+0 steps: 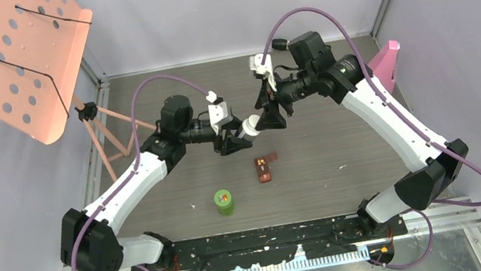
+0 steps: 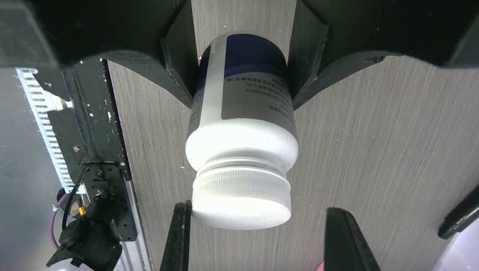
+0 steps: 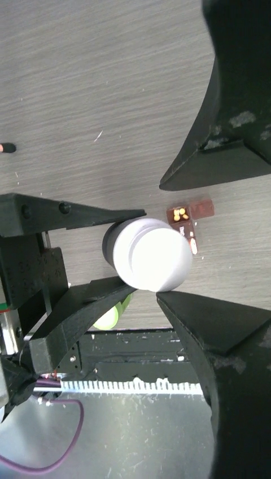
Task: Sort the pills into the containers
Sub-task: Screw the lid of the pill bottle onto the pill bottle.
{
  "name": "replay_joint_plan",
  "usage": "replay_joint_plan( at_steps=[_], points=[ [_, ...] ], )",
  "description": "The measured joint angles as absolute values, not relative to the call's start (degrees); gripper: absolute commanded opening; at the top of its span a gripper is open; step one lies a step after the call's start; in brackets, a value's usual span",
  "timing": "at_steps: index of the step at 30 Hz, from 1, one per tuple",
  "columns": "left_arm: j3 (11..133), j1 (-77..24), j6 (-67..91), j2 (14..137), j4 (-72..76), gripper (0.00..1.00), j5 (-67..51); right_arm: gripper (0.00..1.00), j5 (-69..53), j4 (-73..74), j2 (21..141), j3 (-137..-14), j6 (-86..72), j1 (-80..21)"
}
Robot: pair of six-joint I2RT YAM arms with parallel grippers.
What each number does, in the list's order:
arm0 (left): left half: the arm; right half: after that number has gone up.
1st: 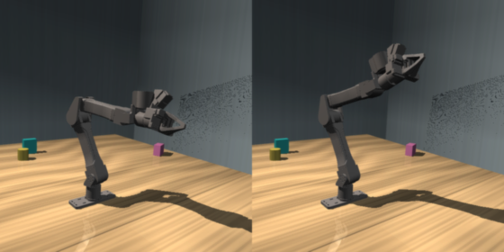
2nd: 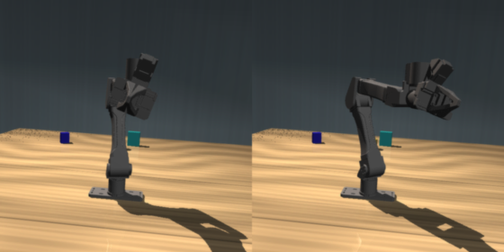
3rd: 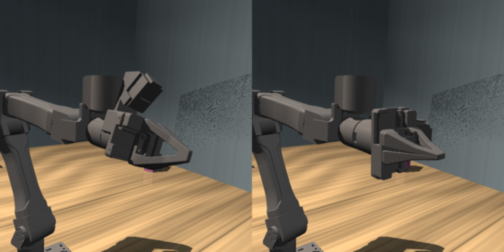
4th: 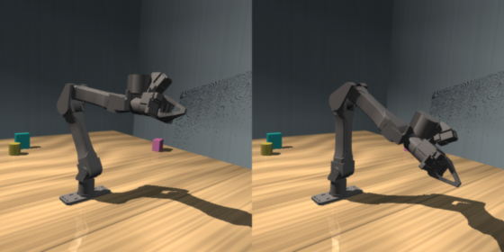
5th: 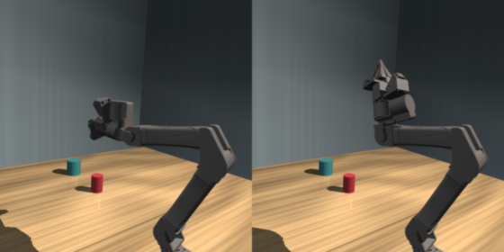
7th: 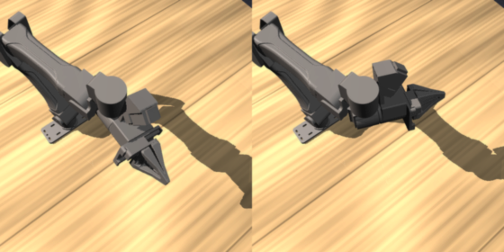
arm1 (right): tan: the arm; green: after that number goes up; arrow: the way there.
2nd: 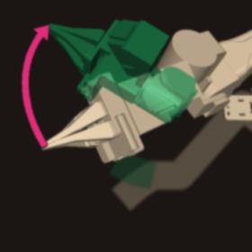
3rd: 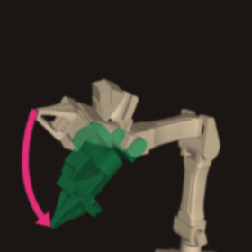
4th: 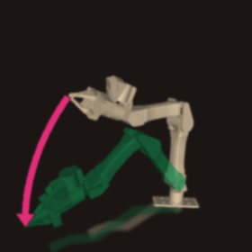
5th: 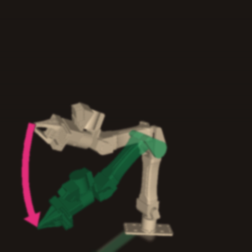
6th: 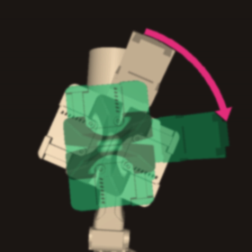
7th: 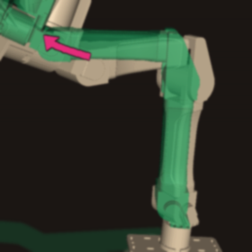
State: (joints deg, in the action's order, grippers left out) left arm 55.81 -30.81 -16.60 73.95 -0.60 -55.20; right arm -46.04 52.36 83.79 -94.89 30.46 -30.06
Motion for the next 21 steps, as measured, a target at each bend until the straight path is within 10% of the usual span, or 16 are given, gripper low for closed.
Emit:
replay_joint_plan(
  at_steps=[13, 21],
  points=[
    [55.77, -30.55, -16.47, 74.19, -1.1, 0.0, -52.36, 0.07, -45.34, 49.06, 85.91, -93.69, 25.76, -32.25],
    [52.07, -30.33, -15.94, 73.93, 1.96, 0.0, -42.0, 0.05, -32.6, 44.36, 89.89, -93.71, 0.3, -34.02]
  ],
)
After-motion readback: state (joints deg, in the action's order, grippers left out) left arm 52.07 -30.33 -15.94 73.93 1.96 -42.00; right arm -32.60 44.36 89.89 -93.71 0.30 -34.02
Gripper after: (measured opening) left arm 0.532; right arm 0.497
